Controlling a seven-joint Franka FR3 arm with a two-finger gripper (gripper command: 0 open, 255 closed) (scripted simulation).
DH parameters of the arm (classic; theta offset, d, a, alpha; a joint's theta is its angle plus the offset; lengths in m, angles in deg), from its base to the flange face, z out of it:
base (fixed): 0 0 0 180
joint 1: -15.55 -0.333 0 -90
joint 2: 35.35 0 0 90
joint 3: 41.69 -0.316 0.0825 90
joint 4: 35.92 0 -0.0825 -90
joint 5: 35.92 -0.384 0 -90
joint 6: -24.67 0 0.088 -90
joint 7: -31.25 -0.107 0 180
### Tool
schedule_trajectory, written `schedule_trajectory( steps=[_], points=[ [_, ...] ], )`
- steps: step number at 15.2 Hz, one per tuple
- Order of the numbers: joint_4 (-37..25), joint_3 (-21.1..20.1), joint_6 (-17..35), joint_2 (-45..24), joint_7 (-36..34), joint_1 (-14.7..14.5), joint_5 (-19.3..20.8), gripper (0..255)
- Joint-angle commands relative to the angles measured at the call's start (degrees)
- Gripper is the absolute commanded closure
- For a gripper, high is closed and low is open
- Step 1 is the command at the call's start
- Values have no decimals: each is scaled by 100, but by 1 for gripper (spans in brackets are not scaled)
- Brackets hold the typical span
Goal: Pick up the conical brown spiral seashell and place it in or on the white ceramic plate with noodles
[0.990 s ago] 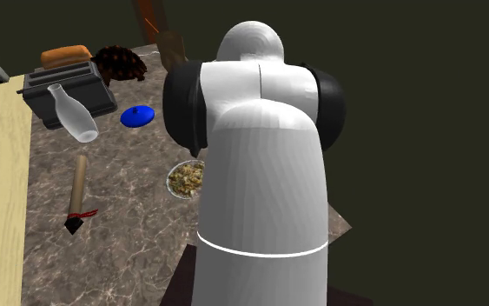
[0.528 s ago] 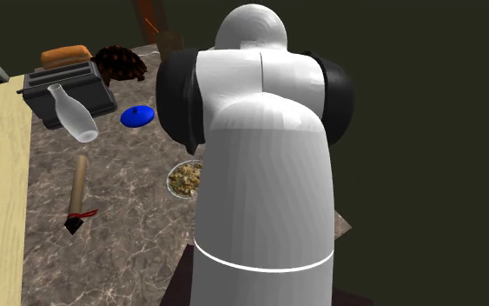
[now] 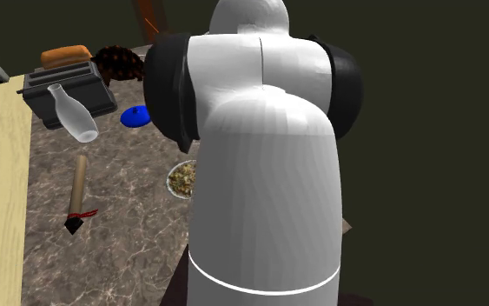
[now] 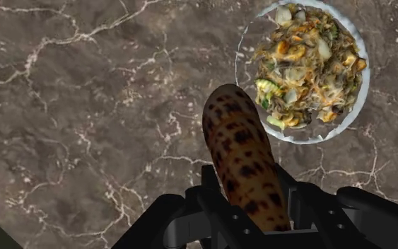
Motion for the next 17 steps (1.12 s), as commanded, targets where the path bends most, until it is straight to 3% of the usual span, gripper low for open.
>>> schedule_trajectory(
  steps=[1,13,17],
  points=[
    [296,-44,126,184,-122,-91,-21,255],
    [1785,-433,1001,965,-1259,-963,-164,255],
    [1792,-414,1217,754,-1242,-982,-141,255]
  ],
)
